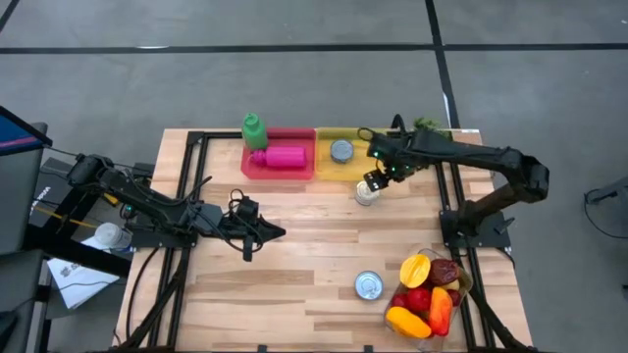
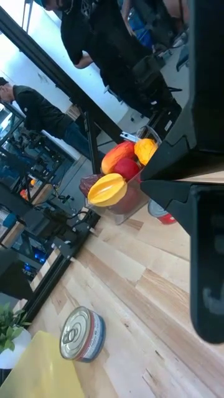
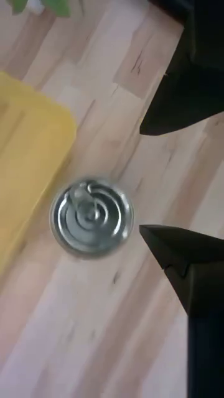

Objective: Pick & Place Food Item
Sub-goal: Put the blue pink tuna can into the yellow bin

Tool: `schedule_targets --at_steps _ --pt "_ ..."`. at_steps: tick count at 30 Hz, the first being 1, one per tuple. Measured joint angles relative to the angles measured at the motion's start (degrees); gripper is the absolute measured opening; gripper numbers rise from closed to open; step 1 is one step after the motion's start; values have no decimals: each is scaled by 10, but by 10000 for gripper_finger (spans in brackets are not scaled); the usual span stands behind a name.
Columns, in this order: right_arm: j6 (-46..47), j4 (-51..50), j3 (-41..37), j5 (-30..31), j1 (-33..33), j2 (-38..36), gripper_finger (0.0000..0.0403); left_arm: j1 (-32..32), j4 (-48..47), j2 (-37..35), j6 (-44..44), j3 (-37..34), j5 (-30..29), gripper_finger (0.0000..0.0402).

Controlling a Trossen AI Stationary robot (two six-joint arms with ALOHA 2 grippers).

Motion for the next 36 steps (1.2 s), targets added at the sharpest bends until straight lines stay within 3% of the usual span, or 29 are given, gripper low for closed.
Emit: schedule_targets --at_steps 8,13,23,29,36 --pt "26 27 0 24 7 76 294 0 0 0 -1 0 0 0" --pt "22 67 -16 21 -8 121 301 0 0 0 -2 0 8 0" --pt "52 264 -175 -75 -44 72 300 0 -1 0 -6 0 22 0" --pt "93 365 -206 -111 -11 81 241 0 -4 0 -3 0 21 0" --pt "132 382 -206 -114 47 86 116 0 -4 0 -2 0 21 0"
